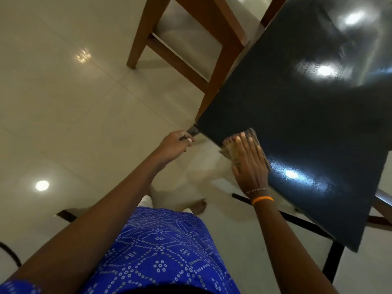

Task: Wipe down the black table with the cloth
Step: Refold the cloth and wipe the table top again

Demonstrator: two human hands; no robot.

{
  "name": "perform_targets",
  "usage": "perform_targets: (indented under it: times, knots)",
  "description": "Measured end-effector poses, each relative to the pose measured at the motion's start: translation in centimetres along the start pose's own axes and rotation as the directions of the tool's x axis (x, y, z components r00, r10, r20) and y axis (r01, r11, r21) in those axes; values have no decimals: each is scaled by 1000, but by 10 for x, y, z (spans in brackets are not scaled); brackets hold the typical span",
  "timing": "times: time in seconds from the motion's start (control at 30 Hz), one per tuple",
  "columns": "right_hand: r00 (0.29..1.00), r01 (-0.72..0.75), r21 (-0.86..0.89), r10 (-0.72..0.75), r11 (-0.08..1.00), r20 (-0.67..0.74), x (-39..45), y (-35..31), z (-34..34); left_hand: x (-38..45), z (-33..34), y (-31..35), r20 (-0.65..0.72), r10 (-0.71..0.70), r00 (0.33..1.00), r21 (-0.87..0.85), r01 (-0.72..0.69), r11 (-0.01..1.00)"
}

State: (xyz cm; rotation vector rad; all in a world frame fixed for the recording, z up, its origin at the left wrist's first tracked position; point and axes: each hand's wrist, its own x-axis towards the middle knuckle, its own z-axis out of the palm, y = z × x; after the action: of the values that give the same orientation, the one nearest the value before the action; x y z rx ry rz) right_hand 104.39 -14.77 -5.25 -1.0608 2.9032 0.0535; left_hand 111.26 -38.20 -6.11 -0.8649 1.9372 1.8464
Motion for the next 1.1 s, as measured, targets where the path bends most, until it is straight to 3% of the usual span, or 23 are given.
perform_targets:
  times: [0.1,0.27,0.57,0.73,0.9,1.1]
  knots:
    - [993,-113,26,112,993,33,-38,32,-4,5,12,8,37,13,999,-7,-13,1000]
    - [977,-212,126,213,969,5,-29,10,3,6,21,8,27,-1,1000,4,1,1000]
    - [995,62,115,-53,991,-82,41,-40,7,-4,55,-4,-69,-70,995,66,74,995]
    - [978,182,28,-178,983,-108,1,16,8,-15,111,1,-36,-44,998,160,50,986]
    - [967,154,-44,-160,987,-200,-73,99,21,-22,179,8,93,-31,995,246,7,969]
    - [977,97,-101,-114,990,-182,-157,190,31,-24,265,19,257,-84,963,359,-14,933]
